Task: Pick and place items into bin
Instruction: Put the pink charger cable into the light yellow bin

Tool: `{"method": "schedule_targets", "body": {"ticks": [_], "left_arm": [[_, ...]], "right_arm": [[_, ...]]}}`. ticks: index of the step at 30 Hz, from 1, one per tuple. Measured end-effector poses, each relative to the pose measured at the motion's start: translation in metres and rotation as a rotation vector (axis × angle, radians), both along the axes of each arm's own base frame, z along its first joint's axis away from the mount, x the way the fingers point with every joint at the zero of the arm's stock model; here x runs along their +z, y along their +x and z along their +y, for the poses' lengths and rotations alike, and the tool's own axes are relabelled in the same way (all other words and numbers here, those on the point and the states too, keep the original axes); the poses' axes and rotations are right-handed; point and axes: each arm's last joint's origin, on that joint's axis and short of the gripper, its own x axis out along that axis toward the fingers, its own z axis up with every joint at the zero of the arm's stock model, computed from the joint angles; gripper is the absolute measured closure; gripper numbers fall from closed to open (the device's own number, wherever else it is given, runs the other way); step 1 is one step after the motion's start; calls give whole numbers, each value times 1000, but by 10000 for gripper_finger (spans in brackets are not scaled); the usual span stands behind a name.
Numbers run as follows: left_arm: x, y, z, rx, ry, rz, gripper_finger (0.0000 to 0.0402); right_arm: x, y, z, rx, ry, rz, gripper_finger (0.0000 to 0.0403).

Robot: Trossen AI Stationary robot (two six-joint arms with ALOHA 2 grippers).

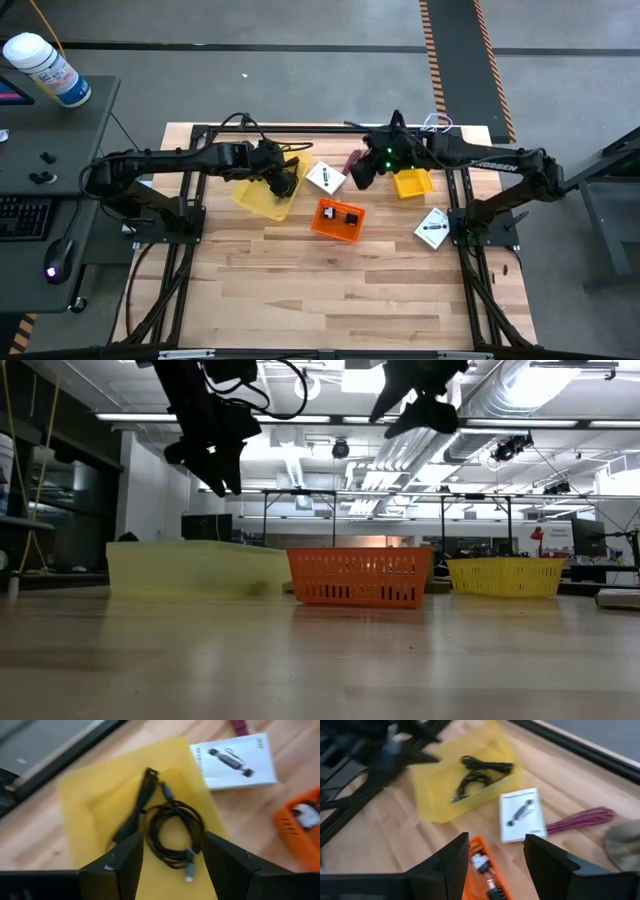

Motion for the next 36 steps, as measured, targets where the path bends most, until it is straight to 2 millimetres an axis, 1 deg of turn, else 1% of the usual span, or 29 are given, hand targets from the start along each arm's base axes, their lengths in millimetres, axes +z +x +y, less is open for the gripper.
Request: {"method": "schedule_targets", "body": {"ticks": [4, 6, 10, 15, 19, 24, 26, 29, 32, 36], "left_arm": [[0, 3, -1, -8, -73, -67, 225], [1, 5, -3, -24, -106, -100, 229], [2, 12, -10, -73, -139, -148, 235], [5, 21, -26, -161, -175, -209, 235], [6, 26, -39, -203, -193, -231, 235], [11, 25, -54, -272, -227, -247, 244], [16, 22, -59, -291, -221, -267, 249], [25, 16, -63, -302, -202, -295, 257], [34, 8, -63, -319, -174, -321, 265], [41, 2, -64, -333, -156, -342, 274]], "right_arm": [[-4, -7, -19, -45, 25, 40, 225], [-7, -8, -27, -32, 31, 58, 226], [-16, -6, -41, 63, 51, 89, 226], [-33, 1, -55, 212, 43, 142, 226], [-47, 6, -67, 275, 0, 194, 226], [-59, 8, -82, 314, -2, 231, 226], [-58, 11, -88, 325, 0, 240, 226], [-50, 21, -97, 358, -27, 272, 226], [-43, 33, -107, 390, -91, 360, 225], [-41, 48, -120, 479, -141, 467, 228]]}}
